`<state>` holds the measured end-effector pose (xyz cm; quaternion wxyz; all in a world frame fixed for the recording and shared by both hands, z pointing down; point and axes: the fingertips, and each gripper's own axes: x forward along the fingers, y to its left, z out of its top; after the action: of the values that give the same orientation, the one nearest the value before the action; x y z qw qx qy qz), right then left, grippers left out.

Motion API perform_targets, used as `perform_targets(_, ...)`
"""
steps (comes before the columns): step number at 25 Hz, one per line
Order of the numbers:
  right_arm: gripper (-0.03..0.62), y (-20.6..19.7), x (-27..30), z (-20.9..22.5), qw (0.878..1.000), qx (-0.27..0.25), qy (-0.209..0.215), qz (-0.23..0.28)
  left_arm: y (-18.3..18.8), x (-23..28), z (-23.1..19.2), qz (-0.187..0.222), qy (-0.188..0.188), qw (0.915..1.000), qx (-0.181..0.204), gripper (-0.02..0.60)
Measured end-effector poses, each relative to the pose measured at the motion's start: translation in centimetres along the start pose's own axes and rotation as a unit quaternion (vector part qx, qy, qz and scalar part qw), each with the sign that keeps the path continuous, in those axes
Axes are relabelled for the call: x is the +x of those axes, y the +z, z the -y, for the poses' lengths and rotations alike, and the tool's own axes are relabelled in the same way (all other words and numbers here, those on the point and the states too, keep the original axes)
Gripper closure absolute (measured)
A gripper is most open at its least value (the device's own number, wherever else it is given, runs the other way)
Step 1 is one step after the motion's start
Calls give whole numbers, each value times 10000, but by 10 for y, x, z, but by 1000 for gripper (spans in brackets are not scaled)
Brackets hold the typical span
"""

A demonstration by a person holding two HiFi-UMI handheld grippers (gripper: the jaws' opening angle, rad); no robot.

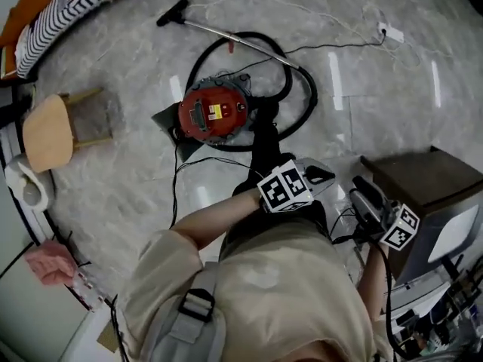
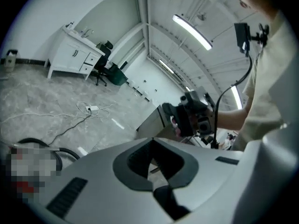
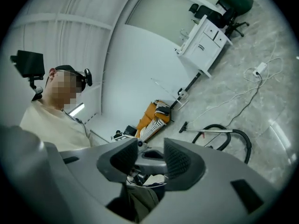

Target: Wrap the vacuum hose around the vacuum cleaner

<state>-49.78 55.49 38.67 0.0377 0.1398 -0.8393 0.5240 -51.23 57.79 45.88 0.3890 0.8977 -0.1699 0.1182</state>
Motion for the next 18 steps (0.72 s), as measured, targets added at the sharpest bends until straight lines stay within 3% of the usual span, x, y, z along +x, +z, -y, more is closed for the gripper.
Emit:
perform_targets(2, 556, 8, 11, -4, 9999, -135, 44, 14, -3, -4, -8, -106, 184, 9994, 276, 577)
perform_targets(3, 589, 11, 17, -4, 9999, -149, 38, 27, -2, -9, -17, -124, 272, 9990, 319, 577)
perform_targets(13, 591, 51, 80, 16, 9996, 170, 101, -225, 28, -85, -127, 145, 1082, 9933, -385, 575)
perform_targets(18, 591, 91, 122, 24, 9990, 105, 226, -365, 57, -97, -162, 103, 1176, 9923, -366, 577)
